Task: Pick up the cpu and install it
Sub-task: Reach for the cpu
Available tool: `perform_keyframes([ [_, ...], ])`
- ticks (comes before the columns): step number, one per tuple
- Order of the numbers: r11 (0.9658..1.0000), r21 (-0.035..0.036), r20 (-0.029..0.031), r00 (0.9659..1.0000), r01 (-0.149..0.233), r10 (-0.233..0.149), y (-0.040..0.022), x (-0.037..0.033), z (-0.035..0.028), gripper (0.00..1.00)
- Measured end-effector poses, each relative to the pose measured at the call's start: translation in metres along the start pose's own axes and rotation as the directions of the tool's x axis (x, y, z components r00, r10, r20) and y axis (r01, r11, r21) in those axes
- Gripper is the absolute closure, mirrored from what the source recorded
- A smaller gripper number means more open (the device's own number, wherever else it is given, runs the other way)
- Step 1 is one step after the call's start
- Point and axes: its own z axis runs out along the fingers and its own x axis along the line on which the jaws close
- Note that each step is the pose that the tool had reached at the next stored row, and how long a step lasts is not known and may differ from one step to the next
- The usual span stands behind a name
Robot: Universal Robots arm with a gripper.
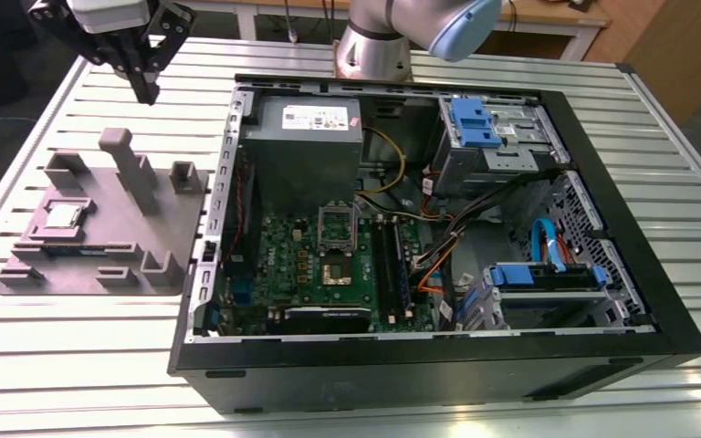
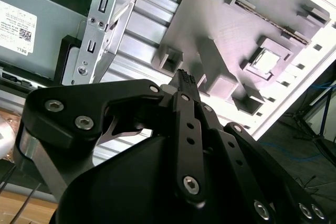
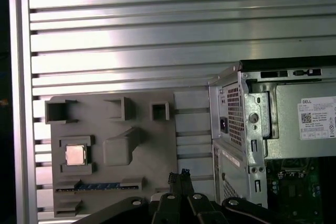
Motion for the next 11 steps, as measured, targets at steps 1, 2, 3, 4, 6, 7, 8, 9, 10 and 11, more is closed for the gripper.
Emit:
perform_keyframes([
  [1,1.0000,0.0000,0.0000,1.0000,0.000,0.000,0.0000,0.0004,0.0000,0.90],
  [2,1.0000,0.0000,0.0000,1.0000,0.000,0.000,-0.0001,0.0007,0.0000,0.90],
  [3,1.0000,0.0000,0.0000,1.0000,0.000,0.000,-0.0001,0.0010,0.0000,0.90],
  [4,1.0000,0.0000,0.0000,1.0000,0.000,0.000,-0.0001,0.0013,0.0000,0.90],
  [6,1.0000,0.0000,0.0000,1.0000,0.000,0.000,-0.0002,0.0020,0.0000,0.90],
  [7,1.0000,0.0000,0.0000,1.0000,0.000,0.000,-0.0002,0.0024,0.0000,0.90],
  [8,1.0000,0.0000,0.0000,1.0000,0.000,0.000,-0.0002,0.0027,0.0000,0.90],
  [9,1.0000,0.0000,0.0000,1.0000,0.000,0.000,-0.0002,0.0030,0.0000,0.90],
  [10,1.0000,0.0000,0.0000,1.0000,0.000,0.000,-0.0003,0.0033,0.0000,0.90],
  [11,1.0000,0.0001,0.0000,1.0000,0.000,0.000,-0.0003,0.0036,0.0000,0.90],
])
